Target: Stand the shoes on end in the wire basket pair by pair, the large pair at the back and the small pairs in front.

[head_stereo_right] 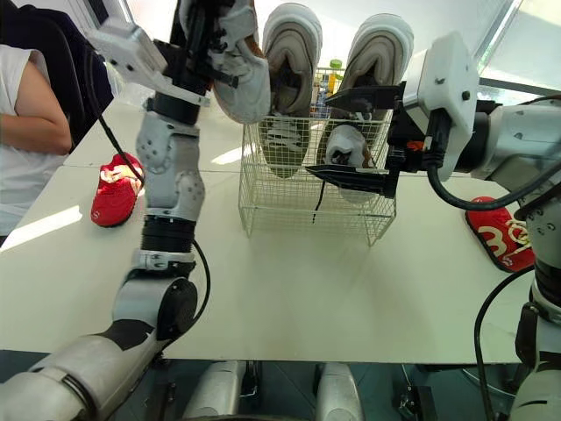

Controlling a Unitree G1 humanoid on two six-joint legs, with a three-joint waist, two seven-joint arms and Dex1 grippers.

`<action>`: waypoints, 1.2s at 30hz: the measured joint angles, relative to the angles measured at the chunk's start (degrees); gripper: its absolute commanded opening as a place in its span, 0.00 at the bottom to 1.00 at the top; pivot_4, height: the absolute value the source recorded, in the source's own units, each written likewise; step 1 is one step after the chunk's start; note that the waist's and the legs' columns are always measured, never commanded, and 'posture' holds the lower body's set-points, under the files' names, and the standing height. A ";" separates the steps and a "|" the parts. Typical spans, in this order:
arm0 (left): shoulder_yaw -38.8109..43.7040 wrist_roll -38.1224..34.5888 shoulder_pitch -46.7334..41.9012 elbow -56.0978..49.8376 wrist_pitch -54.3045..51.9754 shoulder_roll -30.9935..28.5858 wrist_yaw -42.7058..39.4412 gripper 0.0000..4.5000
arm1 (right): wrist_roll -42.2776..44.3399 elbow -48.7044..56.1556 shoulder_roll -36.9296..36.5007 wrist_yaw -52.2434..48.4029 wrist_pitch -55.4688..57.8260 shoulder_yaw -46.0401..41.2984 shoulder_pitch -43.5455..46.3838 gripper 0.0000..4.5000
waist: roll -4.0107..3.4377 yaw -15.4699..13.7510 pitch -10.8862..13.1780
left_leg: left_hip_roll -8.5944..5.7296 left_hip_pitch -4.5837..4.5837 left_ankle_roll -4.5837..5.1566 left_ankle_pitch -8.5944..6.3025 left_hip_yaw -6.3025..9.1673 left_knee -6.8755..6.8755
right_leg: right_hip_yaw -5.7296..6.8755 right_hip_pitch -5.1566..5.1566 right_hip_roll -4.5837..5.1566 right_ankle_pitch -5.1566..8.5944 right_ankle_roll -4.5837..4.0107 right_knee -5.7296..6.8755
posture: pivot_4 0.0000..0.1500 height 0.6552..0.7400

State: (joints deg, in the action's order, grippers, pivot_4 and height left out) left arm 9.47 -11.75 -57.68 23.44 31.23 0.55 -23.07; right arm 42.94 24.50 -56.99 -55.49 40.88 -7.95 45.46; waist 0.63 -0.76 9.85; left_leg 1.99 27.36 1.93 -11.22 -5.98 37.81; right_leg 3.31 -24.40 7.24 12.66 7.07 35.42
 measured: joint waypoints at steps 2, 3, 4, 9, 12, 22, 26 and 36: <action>-1.73 2.16 0.94 2.59 4.85 0.38 0.58 0.01 | 0.03 0.02 -0.01 0.00 0.04 0.00 0.01 1.00 | 0.00 -0.03 0.00 | 0.00 0.01 0.01 -0.01 0.00 0.03 | 0.00 0.00 0.00 0.02 -0.04 0.00 | 1.00 1.00; -2.08 3.20 1.09 4.16 7.05 0.46 0.90 0.01 | 0.05 0.03 -0.01 0.00 0.08 0.00 0.01 1.00 | 0.00 -0.02 0.00 | 0.00 0.03 0.02 -0.02 0.01 0.05 | 0.00 -0.01 0.00 0.06 -0.12 0.00 | 1.00 1.00; -2.54 4.42 1.13 5.87 9.79 0.52 1.35 0.01 | 0.07 0.05 -0.05 0.00 0.16 0.00 0.01 1.00 | 0.00 -0.02 0.00 | 0.01 0.03 0.04 -0.03 0.01 0.06 | 0.00 0.00 0.01 0.07 -0.15 0.00 | 1.00 1.00; -5.33 11.49 1.87 14.66 24.75 0.48 4.16 0.01 | 0.20 0.16 -0.31 0.03 1.22 0.01 0.12 1.00 | 0.00 -0.12 0.00 | 0.01 0.04 0.12 -0.08 0.02 0.10 | 0.00 0.00 0.07 0.07 -0.16 -0.01 | 1.00 1.00; -6.19 15.51 1.79 20.23 31.17 0.50 7.41 0.01 | 0.56 0.66 -0.45 0.10 2.06 -0.01 0.44 1.00 | 0.00 -0.06 0.00 | 0.01 0.04 0.18 -0.12 0.06 0.11 | -0.01 -0.01 0.11 0.07 -0.15 -0.01 | 1.00 1.00; -7.51 22.34 -1.33 33.27 40.77 -0.89 17.07 0.01 | 0.91 1.25 -2.34 0.08 3.24 -0.48 0.49 1.00 | -0.01 -0.09 -0.03 | 0.03 0.04 0.22 -0.15 0.08 0.13 | -0.01 0.00 0.16 0.07 -0.16 -0.02 | 1.00 1.00; -7.56 21.59 -1.31 35.00 40.42 -0.78 18.71 0.01 | 1.14 1.27 -2.67 0.07 3.24 -1.45 0.48 1.00 | -0.03 -0.08 -0.15 | 0.04 -0.01 0.22 -0.16 0.09 0.15 | -0.01 0.07 0.16 0.08 -0.17 -0.02 | 1.00 1.00; -9.16 24.74 -0.98 37.33 40.42 -3.79 25.61 0.01 | 1.10 1.29 -2.69 -0.12 2.95 -1.53 0.47 1.00 | -0.15 -0.01 -0.65 | 0.11 -0.08 0.22 -0.18 0.10 0.15 | -0.01 0.11 0.16 0.09 -0.18 -0.03 | 1.00 1.00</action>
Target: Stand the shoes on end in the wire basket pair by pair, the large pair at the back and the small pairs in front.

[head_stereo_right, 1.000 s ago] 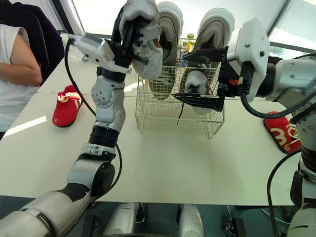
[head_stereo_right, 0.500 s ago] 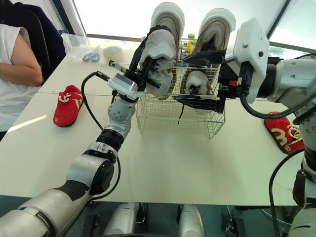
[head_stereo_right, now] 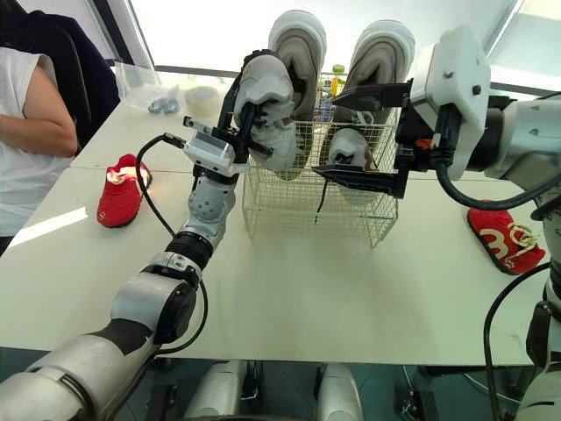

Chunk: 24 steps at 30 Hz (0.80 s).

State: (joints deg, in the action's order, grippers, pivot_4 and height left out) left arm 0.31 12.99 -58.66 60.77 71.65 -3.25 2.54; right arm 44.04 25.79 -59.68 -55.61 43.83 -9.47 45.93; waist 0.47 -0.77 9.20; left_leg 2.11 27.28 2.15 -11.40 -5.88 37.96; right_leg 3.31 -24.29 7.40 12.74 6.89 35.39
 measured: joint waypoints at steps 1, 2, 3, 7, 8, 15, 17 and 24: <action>-0.30 0.65 -0.49 0.59 -0.03 -0.28 0.82 0.01 | -0.01 0.00 0.00 -0.02 -0.10 0.00 0.00 1.00 | 0.00 0.00 0.00 | 0.01 0.00 0.00 0.00 0.00 0.00 | 0.00 -0.01 0.00 0.00 0.00 0.00 | 1.00 1.00; -0.64 1.42 -1.18 1.05 -0.09 -0.48 1.78 0.01 | -0.03 0.00 0.00 -0.03 -0.30 0.00 0.00 1.00 | 0.00 -0.01 0.00 | 0.01 0.00 -0.01 0.00 0.00 0.00 | 0.00 -0.01 0.00 0.00 0.00 0.00 | 1.00 1.00; -0.88 2.04 -1.86 1.57 -0.20 -0.64 2.52 0.01 | -0.03 0.00 0.00 -0.03 -0.41 0.00 0.00 1.00 | 0.00 -0.01 0.00 | 0.01 0.01 -0.01 0.00 0.00 0.00 | 0.00 -0.01 0.00 0.00 0.00 0.00 | 1.00 1.00; -2.42 6.33 -4.30 3.28 0.13 -1.42 6.42 0.01 | -0.02 0.07 0.00 -0.02 -0.46 0.00 0.00 1.00 | 0.02 -0.05 0.02 | 0.01 0.10 0.00 0.00 -0.01 0.00 | 0.00 -0.10 0.00 0.00 0.00 0.00 | 1.00 1.00; -2.90 7.49 -4.70 3.46 0.25 -1.71 7.68 0.01 | -0.02 0.12 0.00 -0.01 -0.46 0.00 0.00 1.00 | 0.02 -0.03 0.02 | 0.01 0.11 0.00 0.00 -0.02 0.00 | 0.00 -0.11 0.01 0.00 0.00 0.00 | 1.00 1.00; -6.50 16.88 -5.46 4.46 0.53 -4.04 17.71 0.01 | 0.03 1.11 -0.01 0.14 -0.45 -0.13 -0.01 1.00 | 0.04 -0.08 0.05 | 0.02 0.18 0.01 -0.01 -0.02 0.00 | -0.01 -0.17 0.01 -0.01 0.01 0.00 | 1.00 1.00; -7.71 19.27 -6.04 4.49 0.52 -4.57 20.85 0.01 | 0.03 1.15 -0.01 0.20 -0.44 -0.18 -0.02 1.00 | 0.04 -0.09 0.05 | 0.02 0.20 0.02 -0.02 -0.03 0.00 | -0.01 -0.18 0.04 0.00 0.01 -0.01 | 1.00 1.00; -9.15 19.50 -8.00 7.29 -0.13 -3.42 24.42 0.01 | 0.05 1.22 -0.19 0.36 -0.36 -0.25 -0.02 1.00 | 0.04 -0.05 0.06 | 0.02 0.20 0.05 -0.04 -0.05 -0.01 | 0.00 -0.20 0.08 0.00 0.00 -0.02 | 1.00 1.00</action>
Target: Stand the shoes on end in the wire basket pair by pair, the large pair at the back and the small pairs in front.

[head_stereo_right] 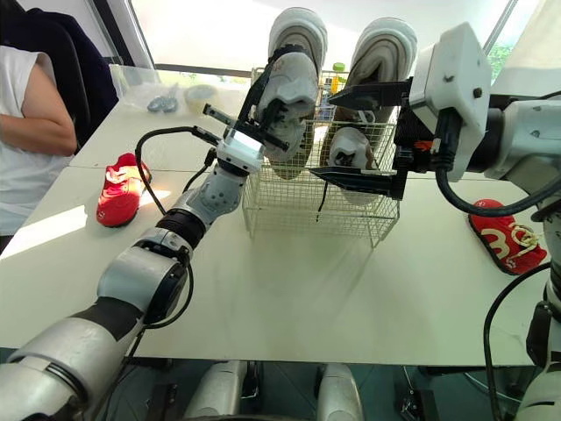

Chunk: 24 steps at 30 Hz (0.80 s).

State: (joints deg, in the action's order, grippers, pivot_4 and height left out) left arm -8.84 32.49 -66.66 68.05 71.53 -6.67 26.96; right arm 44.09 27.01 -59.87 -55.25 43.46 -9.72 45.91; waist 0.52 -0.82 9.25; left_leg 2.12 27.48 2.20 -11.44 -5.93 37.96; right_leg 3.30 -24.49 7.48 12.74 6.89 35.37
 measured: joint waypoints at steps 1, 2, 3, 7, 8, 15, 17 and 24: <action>0.23 -1.71 0.22 0.72 -0.25 0.72 -1.67 0.01 | -0.01 0.03 -0.01 0.11 0.01 0.00 0.00 1.00 | 0.00 -0.04 0.00 | 0.00 0.00 0.00 0.00 0.00 0.00 | 0.00 0.00 0.01 0.00 0.00 0.00 | 1.00 1.00; 0.76 -3.43 0.44 0.95 -0.38 1.22 -3.34 0.01 | -0.01 0.05 -0.01 0.23 0.01 0.00 -0.01 1.00 | -0.01 -0.08 0.00 | -0.02 -0.01 -0.01 -0.01 0.01 0.00 | 0.01 0.02 0.05 0.00 -0.01 0.00 | 1.00 1.00; 1.23 -5.36 0.95 1.00 -0.77 1.83 -5.16 0.01 | -0.01 0.14 -0.01 0.33 0.02 0.00 -0.02 1.00 | -0.01 -0.11 -0.01 | -0.03 -0.02 -0.01 -0.01 0.01 0.00 | 0.01 0.03 0.07 0.01 -0.01 -0.01 | 1.00 1.00; 3.29 -13.40 3.46 0.49 -1.51 3.62 -13.34 0.01 | 0.03 0.59 -0.01 0.48 0.15 0.00 -0.13 1.00 | -0.02 -0.08 -0.01 | -0.13 -0.10 -0.04 -0.10 0.01 0.05 | 0.01 0.12 0.19 0.00 -0.02 -0.07 | 1.00 1.00; 3.78 -15.07 3.88 0.23 -1.97 4.07 -15.44 0.11 | 0.04 0.71 -0.01 0.56 0.25 0.00 -0.13 1.00 | -0.02 -0.08 -0.01 | -0.13 -0.10 -0.04 -0.11 0.01 0.05 | 0.01 0.12 0.19 0.00 -0.03 -0.10 | 1.00 1.00; 8.63 -30.27 9.74 -5.25 -9.21 8.50 -30.63 0.80 | 0.07 1.04 0.08 1.08 0.89 0.04 -0.13 1.00 | -0.03 -0.23 -0.02 | -0.17 -0.13 0.00 -0.12 0.08 0.10 | 0.05 0.15 0.21 -0.02 -0.06 -0.15 | 1.00 1.00; 9.67 -34.57 11.77 -8.69 -12.49 9.04 -35.18 0.99 | 0.06 1.07 0.10 1.17 1.00 0.05 -0.13 1.00 | -0.03 -0.16 -0.02 | -0.17 -0.16 -0.01 -0.13 0.07 0.11 | 0.05 0.17 0.20 -0.02 -0.07 -0.17 | 1.00 1.00; 9.28 -44.43 24.76 -29.77 -30.79 7.95 -45.94 0.99 | -0.01 1.04 0.39 1.54 1.11 0.24 -0.15 1.00 | -0.03 0.13 -0.01 | -0.18 -0.09 0.14 -0.09 0.05 0.10 | 0.01 0.28 0.20 -0.02 -0.07 -0.18 | 1.00 1.00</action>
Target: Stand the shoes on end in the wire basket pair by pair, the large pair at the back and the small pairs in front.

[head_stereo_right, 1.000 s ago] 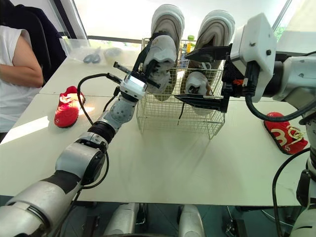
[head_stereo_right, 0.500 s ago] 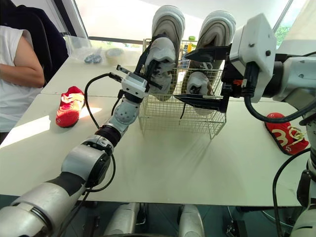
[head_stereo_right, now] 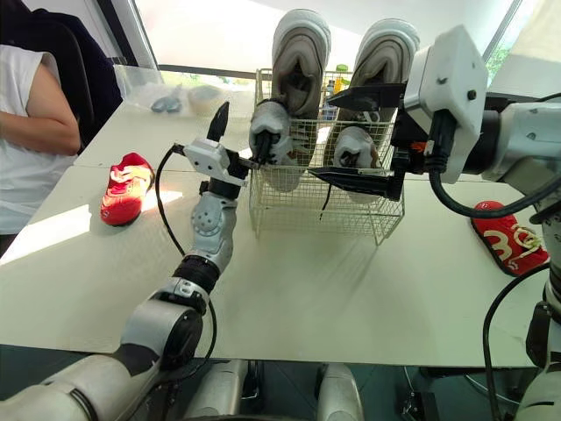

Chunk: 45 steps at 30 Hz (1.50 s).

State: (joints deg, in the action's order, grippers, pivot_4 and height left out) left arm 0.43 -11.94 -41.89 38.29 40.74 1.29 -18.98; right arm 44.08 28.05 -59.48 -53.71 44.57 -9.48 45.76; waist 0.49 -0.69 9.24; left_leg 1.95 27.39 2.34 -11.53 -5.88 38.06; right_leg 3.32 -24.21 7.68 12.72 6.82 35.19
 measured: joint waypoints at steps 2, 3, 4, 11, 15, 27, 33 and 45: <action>-1.02 -1.49 2.89 -6.71 -7.24 -1.29 -1.60 0.99 | 0.01 -0.02 0.10 0.04 -0.01 0.07 0.01 1.00 | 0.00 0.01 0.00 | 0.02 0.00 0.01 0.01 0.00 0.00 | 0.00 -0.04 -0.03 0.00 0.00 0.01 | 1.00 1.00; -1.99 -2.59 5.21 -12.36 -13.65 -3.41 -3.14 0.99 | 0.00 -0.01 0.18 0.04 -0.04 0.12 0.01 1.00 | -0.01 0.08 0.01 | 0.04 0.00 0.01 0.01 0.01 -0.01 | 0.00 -0.05 -0.05 0.00 0.00 0.04 | 1.00 1.00; -2.33 -3.44 6.53 -15.95 -18.46 -4.99 -4.23 0.99 | -0.02 -0.09 0.23 0.04 -0.06 0.13 0.01 1.00 | -0.03 0.14 0.01 | 0.04 0.00 0.01 0.01 0.00 -0.01 | 0.00 -0.07 -0.06 0.00 0.00 0.06 | 1.00 1.00; -1.86 -10.23 10.63 -32.48 -41.82 -10.93 -7.47 0.99 | -0.50 -0.84 1.45 -0.13 -1.30 1.30 0.01 1.00 | -0.04 0.06 0.02 | 0.03 0.00 -0.01 0.00 -0.02 -0.01 | -0.01 -0.08 -0.05 0.01 -0.01 0.01 | 1.00 1.00; 0.20 -16.38 11.35 -40.40 -51.20 -14.17 -8.84 0.99 | -1.08 -1.33 1.66 -0.17 -1.71 1.26 -0.48 1.00 | -0.05 0.09 0.03 | 0.05 0.00 -0.02 0.00 -0.02 -0.06 | -0.01 -0.11 -0.08 0.01 0.00 0.02 | 1.00 1.00; 13.81 -48.21 11.28 -56.87 -84.44 -36.60 -14.23 0.99 | -11.28 -15.31 -4.40 4.90 -3.12 -15.11 -21.38 1.00 | -0.09 -0.03 0.05 | -0.04 -0.06 -0.14 -0.05 -0.09 -0.06 | -0.03 -0.09 -0.09 0.02 -0.01 -0.02 | 1.00 1.00; 14.38 -54.05 8.98 -56.73 -90.57 -41.66 -18.71 0.99 | -20.92 -29.98 -4.93 8.05 -6.55 -16.48 -30.76 1.00 | -0.15 0.10 0.08 | -0.11 -0.06 -0.06 0.01 -0.17 -0.07 | -0.05 -0.05 -0.13 0.02 0.00 -0.01 | 1.00 1.00; 11.01 -51.43 12.75 -61.28 -91.30 -43.27 -23.40 0.99 | -29.34 -52.95 -6.90 8.46 -9.29 -10.91 -29.31 1.00 | -0.37 1.06 0.11 | -0.05 -0.06 -0.13 0.05 -0.11 -0.09 | -0.09 -0.09 -0.26 0.02 0.00 0.02 | 1.00 1.00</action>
State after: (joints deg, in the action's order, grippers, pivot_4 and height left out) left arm 11.45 -63.37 -29.15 -23.00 -50.56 -41.99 -42.38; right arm 14.74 -24.90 -66.38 -45.24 35.28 -20.39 16.46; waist 0.11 0.37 9.35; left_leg 1.90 27.33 2.20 -11.47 -5.99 37.97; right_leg 3.23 -24.30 7.42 12.74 6.81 35.21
